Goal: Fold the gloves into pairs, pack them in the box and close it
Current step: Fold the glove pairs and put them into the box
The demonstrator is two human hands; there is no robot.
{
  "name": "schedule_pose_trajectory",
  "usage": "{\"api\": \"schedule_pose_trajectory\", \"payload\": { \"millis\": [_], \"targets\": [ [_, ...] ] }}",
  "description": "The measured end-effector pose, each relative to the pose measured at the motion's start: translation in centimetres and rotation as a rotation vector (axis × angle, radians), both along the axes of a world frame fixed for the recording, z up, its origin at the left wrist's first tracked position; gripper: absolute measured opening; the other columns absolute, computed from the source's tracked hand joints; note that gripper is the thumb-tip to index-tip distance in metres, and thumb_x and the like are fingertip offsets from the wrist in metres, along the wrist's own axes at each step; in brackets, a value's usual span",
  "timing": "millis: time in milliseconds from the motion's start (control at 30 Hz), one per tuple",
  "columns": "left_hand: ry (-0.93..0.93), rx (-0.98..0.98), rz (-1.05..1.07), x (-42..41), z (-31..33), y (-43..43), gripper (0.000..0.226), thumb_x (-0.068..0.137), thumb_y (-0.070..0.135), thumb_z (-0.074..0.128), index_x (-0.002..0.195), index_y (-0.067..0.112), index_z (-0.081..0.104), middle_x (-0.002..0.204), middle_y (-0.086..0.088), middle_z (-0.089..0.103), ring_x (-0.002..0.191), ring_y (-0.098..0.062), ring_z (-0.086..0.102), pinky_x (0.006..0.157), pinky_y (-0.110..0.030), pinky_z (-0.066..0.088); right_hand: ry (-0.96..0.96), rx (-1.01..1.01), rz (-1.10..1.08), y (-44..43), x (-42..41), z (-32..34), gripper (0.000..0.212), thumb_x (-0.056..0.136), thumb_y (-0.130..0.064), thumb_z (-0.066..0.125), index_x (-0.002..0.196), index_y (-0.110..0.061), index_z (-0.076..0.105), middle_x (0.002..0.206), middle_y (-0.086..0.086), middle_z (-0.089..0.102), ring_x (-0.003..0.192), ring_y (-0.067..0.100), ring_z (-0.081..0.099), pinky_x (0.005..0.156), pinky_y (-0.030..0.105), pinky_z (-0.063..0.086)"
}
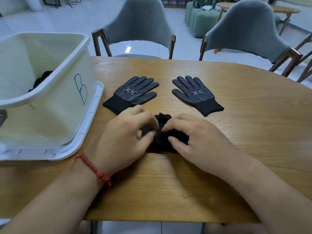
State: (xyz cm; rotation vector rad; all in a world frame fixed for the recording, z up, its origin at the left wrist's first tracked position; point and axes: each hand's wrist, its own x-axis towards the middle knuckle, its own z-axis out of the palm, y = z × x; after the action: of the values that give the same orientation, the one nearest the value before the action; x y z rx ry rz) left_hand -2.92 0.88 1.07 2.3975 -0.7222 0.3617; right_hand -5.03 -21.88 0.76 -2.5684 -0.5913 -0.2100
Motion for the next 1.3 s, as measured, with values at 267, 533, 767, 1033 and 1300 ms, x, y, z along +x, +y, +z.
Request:
{"api": "schedule_pose_trajectory", "payload": {
  "millis": [267,533,767,1033,1300],
  "targets": [
    [-0.069,0.249,-0.205,0.2,-0.4,0.0,0.027,0.096,0.05,0.062,0.111,0.029,0.071,0.113,0.014,0.065,0.112,-0.014,0.06,0.094,-0.045,0.051,0.095,0.048,-0.012,0.1,-0.4,1.2,0.02,0.104,-0.028,0.051,0.113,-0.036,0.068,0.11,-0.019,0.066,0.108,0.005,0.058,0.094,0.027,0.044],
    [-0.271,0.234,-0.186,-0.2,0.3,-0.5,0.024,0.107,0.034,0.054,0.112,0.017,0.069,0.11,0.002,0.067,0.102,-0.022,0.066,0.093,-0.041,0.05,-0.14,-0.102,0.006,0.8,-0.4,0.4,0.021,0.094,-0.047,0.062,0.097,-0.026,0.064,0.089,-0.013,0.063,0.086,0.014,0.056,0.073,0.024,0.026],
    [-0.015,-0.032,-0.14,-0.2,0.2,-0.1,0.019,0.097,0.035,0.068,0.113,0.026,0.07,0.097,0.017,0.069,0.09,-0.006,0.067,0.081,-0.039,0.054,0.091,0.252,-0.009,-0.4,0.0,0.7,0.005,0.098,-0.029,0.075,0.099,-0.032,0.079,0.078,-0.011,0.07,0.076,0.011,0.063,0.067,0.035,0.047],
    [0.241,-0.506,-0.087,-0.7,1.1,0.0,0.014,0.097,0.03,0.072,0.107,0.019,0.073,0.092,-0.001,0.075,0.083,-0.02,0.073,0.076,-0.04,0.058,0.441,0.835,-0.09,-0.6,-0.1,2.4,0.017,0.082,-0.018,0.09,0.097,-0.016,0.081,0.083,0.011,0.078,0.074,0.027,0.075,0.074,0.04,0.059],
    [0.673,-0.636,-0.164,-1.1,1.9,-0.5,0.022,0.094,0.027,0.077,0.115,0.026,0.073,0.089,0.001,0.076,0.071,-0.013,0.068,0.06,-0.024,0.051,0.565,1.008,-0.085,-0.6,-0.2,2.8,0.026,0.081,-0.018,0.086,0.103,-0.006,0.079,0.09,0.016,0.077,0.077,0.026,0.075,0.068,0.037,0.058]
  ]
}}
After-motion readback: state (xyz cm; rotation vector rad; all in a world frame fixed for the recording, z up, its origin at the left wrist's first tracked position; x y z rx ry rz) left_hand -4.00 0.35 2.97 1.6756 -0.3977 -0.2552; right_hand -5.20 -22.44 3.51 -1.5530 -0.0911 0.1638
